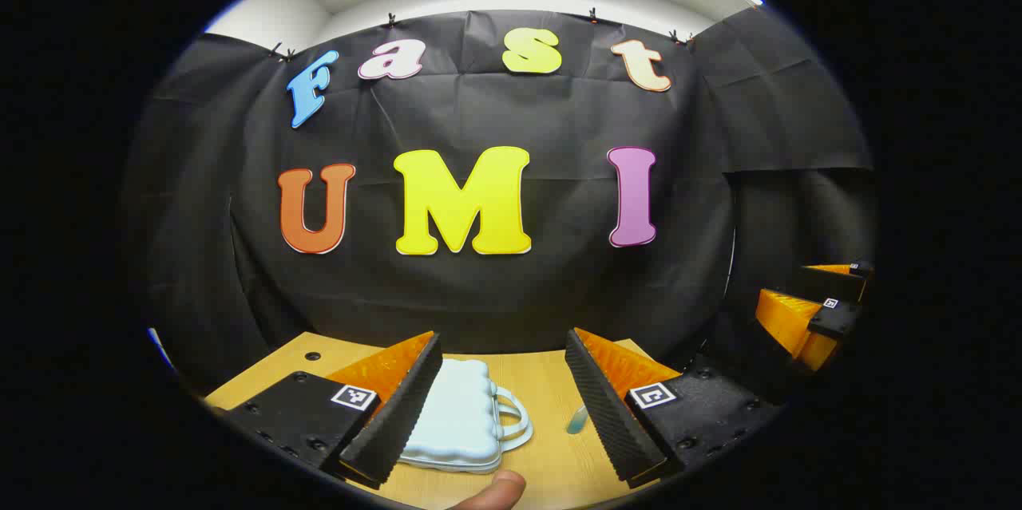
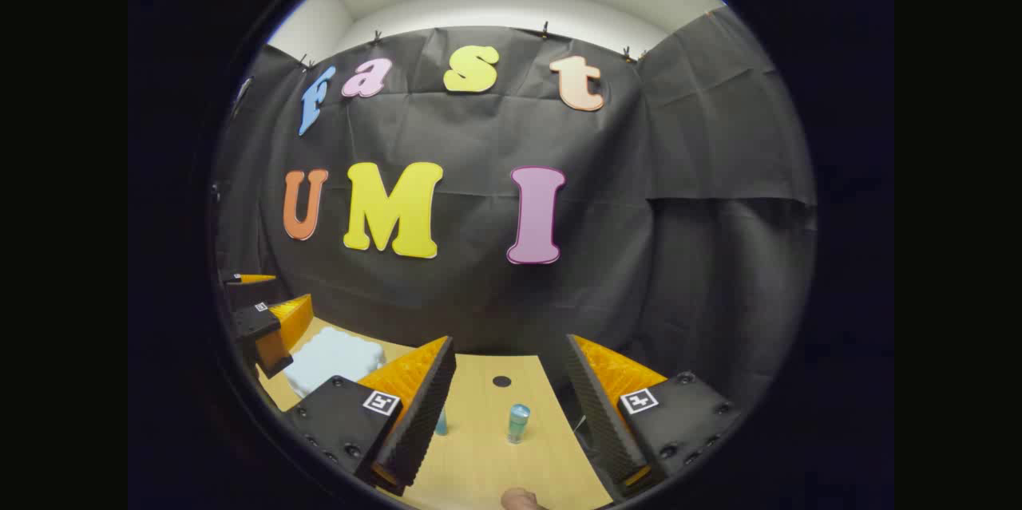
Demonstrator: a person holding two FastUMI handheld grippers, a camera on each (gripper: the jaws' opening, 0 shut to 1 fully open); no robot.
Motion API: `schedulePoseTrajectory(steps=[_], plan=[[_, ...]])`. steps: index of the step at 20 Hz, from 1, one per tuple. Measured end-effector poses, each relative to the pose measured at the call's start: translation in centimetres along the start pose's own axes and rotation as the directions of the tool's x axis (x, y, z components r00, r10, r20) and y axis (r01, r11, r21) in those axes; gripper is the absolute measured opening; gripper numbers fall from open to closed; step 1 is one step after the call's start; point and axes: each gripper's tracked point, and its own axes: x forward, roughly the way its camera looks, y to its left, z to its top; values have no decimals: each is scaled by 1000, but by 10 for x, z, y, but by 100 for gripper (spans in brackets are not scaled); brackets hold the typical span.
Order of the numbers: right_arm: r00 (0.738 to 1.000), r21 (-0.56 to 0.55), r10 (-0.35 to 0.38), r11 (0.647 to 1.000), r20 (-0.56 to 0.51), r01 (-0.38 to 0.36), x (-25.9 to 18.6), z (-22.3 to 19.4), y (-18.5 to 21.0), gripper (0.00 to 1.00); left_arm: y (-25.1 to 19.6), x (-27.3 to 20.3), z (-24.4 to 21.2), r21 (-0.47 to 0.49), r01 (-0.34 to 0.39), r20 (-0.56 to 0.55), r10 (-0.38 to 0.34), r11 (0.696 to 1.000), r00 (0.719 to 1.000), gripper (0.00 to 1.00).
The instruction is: First open the suitcase, pack the skin care products into it, and then close the suitcase.
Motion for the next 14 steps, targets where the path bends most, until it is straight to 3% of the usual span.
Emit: schedulePoseTrajectory(steps=[14], plan=[[1000,-1,22,1000,-12,-22,11,-1,-5,81,-24,10,-17,16,13,-56,-12,1000,998,99]])
